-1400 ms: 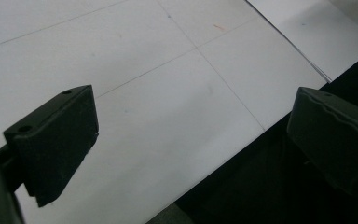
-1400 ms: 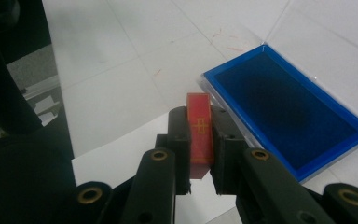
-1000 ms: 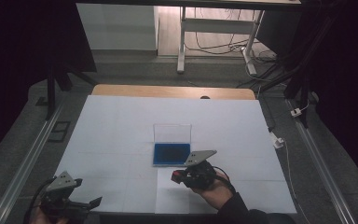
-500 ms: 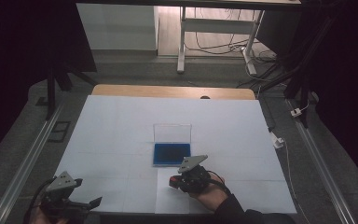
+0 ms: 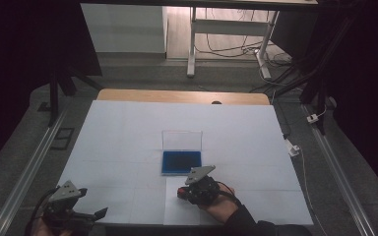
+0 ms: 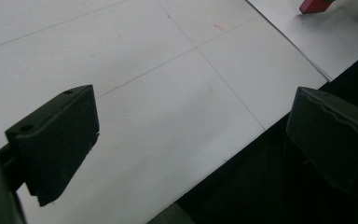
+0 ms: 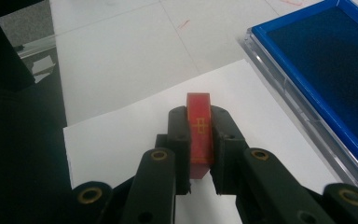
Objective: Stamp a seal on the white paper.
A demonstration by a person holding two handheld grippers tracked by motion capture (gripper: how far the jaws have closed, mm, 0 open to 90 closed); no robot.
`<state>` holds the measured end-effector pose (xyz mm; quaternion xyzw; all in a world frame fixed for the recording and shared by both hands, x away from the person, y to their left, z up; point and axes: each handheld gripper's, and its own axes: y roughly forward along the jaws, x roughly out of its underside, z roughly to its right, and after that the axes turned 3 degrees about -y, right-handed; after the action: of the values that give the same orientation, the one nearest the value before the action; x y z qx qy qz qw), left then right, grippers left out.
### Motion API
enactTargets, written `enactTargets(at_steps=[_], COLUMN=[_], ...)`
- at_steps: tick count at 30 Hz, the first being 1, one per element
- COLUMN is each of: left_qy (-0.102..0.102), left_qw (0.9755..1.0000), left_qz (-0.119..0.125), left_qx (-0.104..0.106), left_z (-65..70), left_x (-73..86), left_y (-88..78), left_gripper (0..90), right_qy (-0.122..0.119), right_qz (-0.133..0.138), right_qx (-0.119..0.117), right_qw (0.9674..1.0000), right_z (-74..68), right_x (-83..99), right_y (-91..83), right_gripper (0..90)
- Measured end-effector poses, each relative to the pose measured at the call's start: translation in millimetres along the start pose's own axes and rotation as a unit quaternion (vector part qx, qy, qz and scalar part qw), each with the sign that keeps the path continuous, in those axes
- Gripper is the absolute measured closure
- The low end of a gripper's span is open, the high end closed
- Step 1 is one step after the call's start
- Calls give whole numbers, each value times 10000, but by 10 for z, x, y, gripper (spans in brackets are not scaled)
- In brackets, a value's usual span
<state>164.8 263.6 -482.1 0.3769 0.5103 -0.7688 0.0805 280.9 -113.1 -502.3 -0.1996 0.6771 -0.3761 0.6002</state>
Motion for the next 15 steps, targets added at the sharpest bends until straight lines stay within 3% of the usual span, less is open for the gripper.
enactTargets(at_steps=[15], left_qy=[4], left_qw=[10000], left_qz=[-10], left_qx=[-1], left_z=[4], left_x=[-2], left_y=[3], left_gripper=[29], right_qy=[-53], right_qz=[-67], right_qx=[40], right_qw=[10000], right_z=[-15], right_x=[35], right_y=[58], right_gripper=[809])
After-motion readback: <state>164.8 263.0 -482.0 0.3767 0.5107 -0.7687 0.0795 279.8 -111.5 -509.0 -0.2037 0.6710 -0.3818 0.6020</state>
